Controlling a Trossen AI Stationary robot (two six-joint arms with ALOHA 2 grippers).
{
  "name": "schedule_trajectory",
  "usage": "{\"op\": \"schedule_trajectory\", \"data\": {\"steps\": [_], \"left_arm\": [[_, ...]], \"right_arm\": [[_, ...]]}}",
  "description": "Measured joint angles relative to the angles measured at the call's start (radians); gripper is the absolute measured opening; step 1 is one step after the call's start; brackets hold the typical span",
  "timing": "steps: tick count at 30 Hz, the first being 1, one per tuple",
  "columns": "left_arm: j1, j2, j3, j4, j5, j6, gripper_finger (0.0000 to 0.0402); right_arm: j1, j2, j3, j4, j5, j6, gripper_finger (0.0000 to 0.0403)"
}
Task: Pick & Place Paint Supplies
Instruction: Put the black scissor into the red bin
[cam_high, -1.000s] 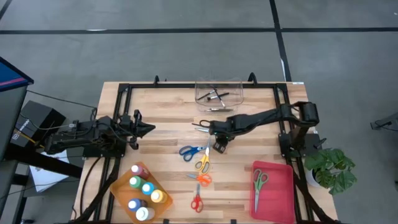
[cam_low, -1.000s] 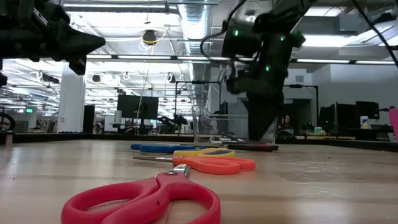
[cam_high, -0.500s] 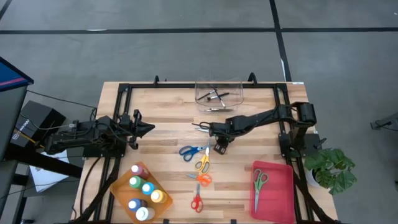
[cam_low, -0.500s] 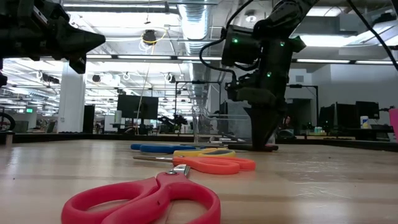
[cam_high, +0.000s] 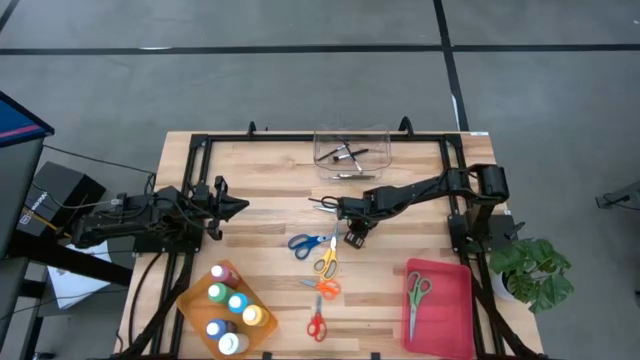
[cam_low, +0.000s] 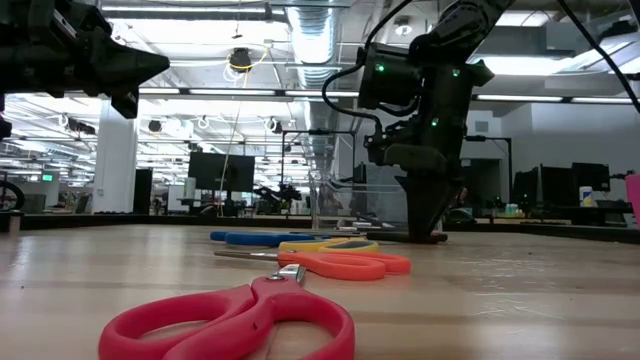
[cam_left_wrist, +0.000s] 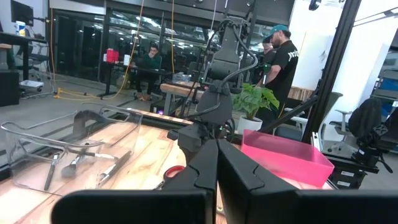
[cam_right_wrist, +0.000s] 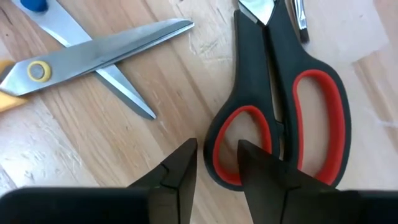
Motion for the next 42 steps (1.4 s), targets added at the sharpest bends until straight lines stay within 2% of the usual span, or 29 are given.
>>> {"op": "schedule_trajectory", "data": {"steps": [6, 11, 19, 23, 30, 42], "left_arm": [[0.000, 0.000, 0.000, -0.015, 0.000, 0.000, 0.0000], [0.000, 0.000, 0.000, -0.116, -0.004, 0.000, 0.0000], [0.000, 0.000, 0.000, -0.116, -0.004, 0.000, 0.0000], [0.000, 0.000, 0.000, -0.117, -0.001, 0.000, 0.0000], [0.000, 0.000, 0.000, -0.118, -0.001, 0.000, 0.0000], [0.000, 0.000, 0.000, -0.119, 0.000, 0.000, 0.0000]], "right_arm": [[0.000, 0.000, 0.000, 0.001, 0.000, 0.000, 0.0113], [0.000, 0.000, 0.000, 0.004, 0.000, 0.000, 0.0113], [0.002, 0.000, 0.000, -0.008, -0.006, 0.000, 0.0109], [0.006, 0.019, 0.004, -0.016, -0.020, 0.003, 0.0086], [0.004, 0.061, 0.010, -0.044, -0.038, 0.028, 0.0016], [0.009, 0.017, 0.031, -0.074, -0.011, 0.077, 0.0006]]}}
